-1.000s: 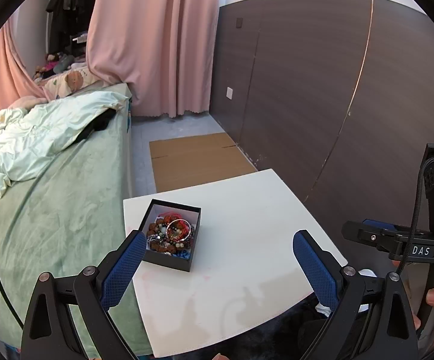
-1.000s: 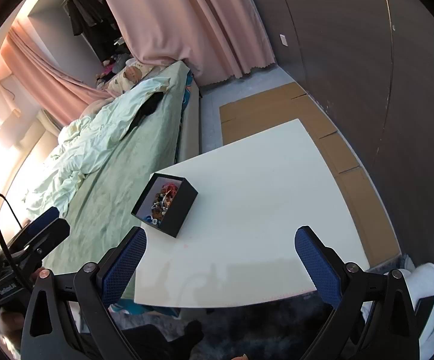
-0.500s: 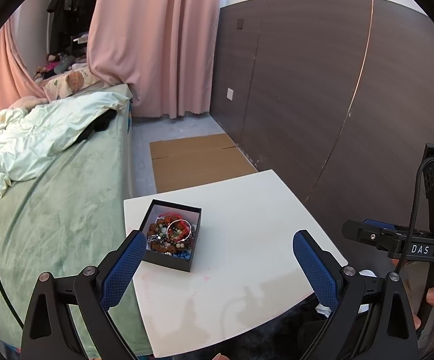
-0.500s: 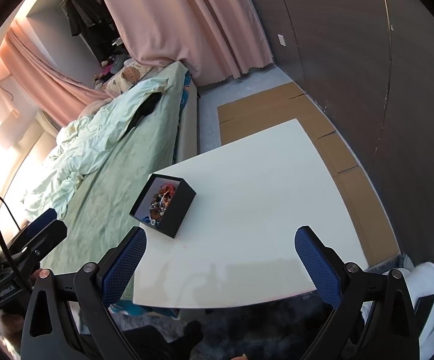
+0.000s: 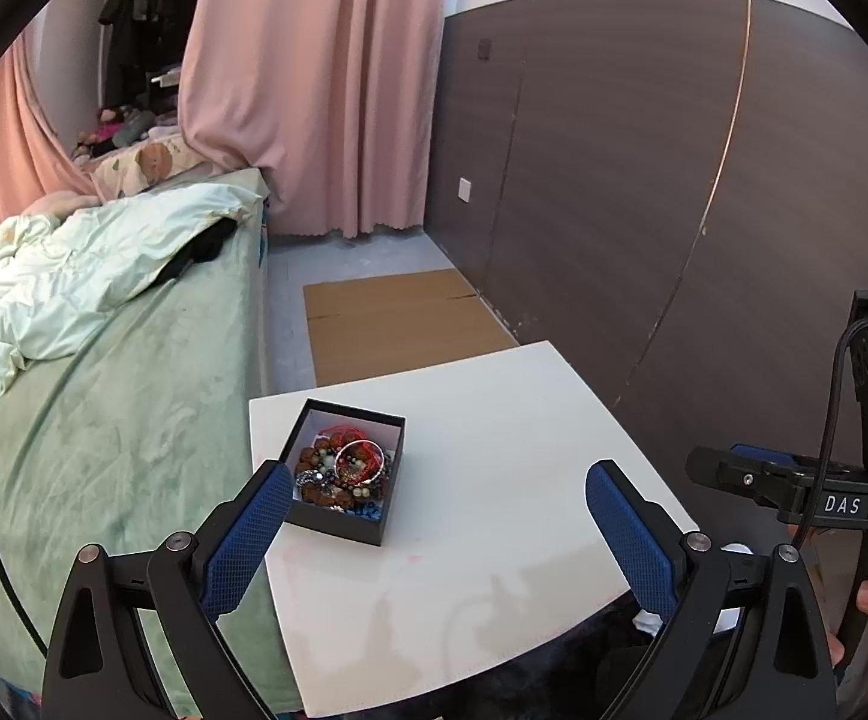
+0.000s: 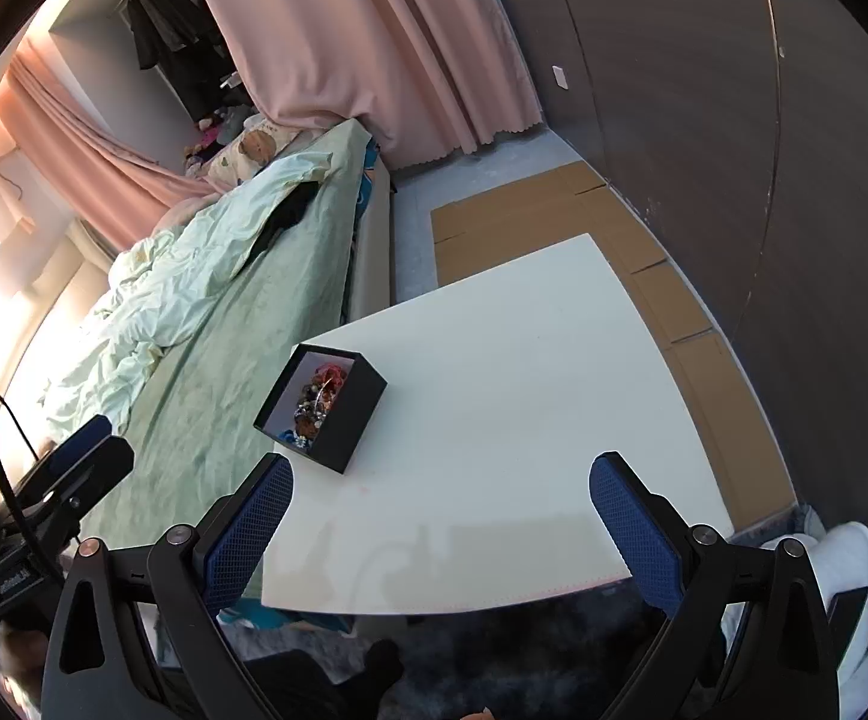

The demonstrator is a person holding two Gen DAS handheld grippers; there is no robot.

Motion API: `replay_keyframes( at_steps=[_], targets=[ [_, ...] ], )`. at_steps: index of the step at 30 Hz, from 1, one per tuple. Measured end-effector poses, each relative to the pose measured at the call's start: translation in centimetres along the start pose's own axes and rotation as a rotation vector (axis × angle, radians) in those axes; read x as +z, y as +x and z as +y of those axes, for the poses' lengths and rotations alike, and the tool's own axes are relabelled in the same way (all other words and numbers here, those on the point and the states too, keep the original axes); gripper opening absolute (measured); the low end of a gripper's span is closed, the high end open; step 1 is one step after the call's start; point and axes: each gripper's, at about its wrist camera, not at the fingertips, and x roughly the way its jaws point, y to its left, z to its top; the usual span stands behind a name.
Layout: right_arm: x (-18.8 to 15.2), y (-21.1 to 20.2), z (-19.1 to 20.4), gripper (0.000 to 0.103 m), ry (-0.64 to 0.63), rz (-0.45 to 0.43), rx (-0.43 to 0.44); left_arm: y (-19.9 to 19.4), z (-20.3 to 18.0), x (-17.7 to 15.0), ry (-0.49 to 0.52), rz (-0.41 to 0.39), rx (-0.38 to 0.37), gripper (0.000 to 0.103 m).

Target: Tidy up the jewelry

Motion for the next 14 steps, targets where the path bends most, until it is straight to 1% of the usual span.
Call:
replay_keyframes(
  at_steps=[4,7,8,14],
  targets=[
    [-0.12,0.14,0.05,0.100,-0.005,0.007,-0.004,-0.07,-0.02,0.00,0.003,-0.008,0.004,0.099],
    [-0.20,0.02,0.06,0.100,-0.008,0.009,-0.007,-0.09,-0.17,0.03,0.013,-0.022,0.046,0.099],
    [-0.22,-0.03,-0.06,0.100,-0.008,0.009,-0.007,-0.06,-0.13,0.06,0.013,-0.025,0.048,0.099],
    [-0.25,0.01,-0.03,0.100,-0.007,0.011,-0.011,0.54,0.12,0.00,0.013,-0.015,0.026,0.099]
  ],
)
